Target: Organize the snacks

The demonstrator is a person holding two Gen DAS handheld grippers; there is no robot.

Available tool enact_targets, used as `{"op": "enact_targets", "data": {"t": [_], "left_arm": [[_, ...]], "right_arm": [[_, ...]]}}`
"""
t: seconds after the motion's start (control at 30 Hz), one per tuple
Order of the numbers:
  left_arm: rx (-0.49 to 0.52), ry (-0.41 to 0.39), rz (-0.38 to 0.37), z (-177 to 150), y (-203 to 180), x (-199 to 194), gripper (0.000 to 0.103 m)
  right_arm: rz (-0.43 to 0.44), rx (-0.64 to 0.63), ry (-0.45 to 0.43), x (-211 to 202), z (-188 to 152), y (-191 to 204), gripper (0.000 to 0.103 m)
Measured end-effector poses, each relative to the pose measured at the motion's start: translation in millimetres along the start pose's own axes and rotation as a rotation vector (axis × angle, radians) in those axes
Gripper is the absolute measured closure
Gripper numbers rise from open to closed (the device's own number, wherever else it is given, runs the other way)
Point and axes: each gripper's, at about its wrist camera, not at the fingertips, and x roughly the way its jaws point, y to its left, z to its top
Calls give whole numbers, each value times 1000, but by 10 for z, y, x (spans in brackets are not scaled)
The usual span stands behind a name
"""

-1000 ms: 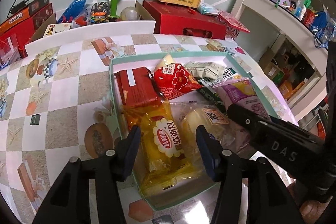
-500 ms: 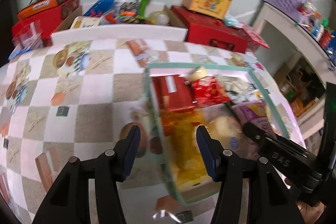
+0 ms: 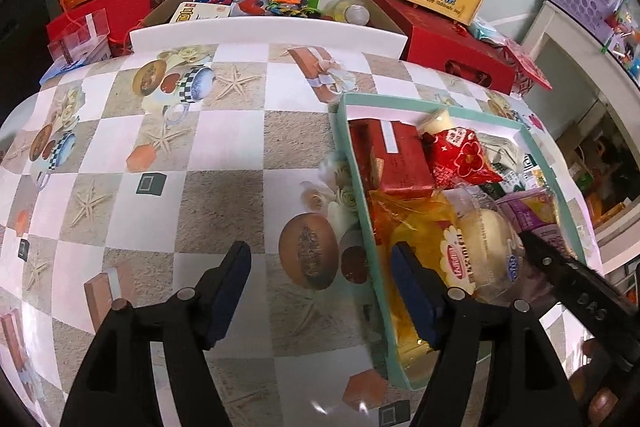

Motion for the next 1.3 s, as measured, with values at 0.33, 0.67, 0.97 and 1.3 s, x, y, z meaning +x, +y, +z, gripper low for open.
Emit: {"op": "enact_targets", "data": {"t": [0.33, 0.67, 0.97, 1.3], "left_arm": [[10, -26, 19, 21, -13, -67, 19], [12, -57, 110, 12, 29, -37, 1], [1, -47, 135, 2, 80, 17, 1], [17, -62, 211, -30, 59, 7, 1]], "right_arm": [[-4, -22, -58, -195, 52, 35, 36], [-10, -60, -32, -88, 17, 100, 8], [-10, -97, -29, -30, -11, 157, 0], [-8, -104, -24, -33, -11, 197, 0]]}}
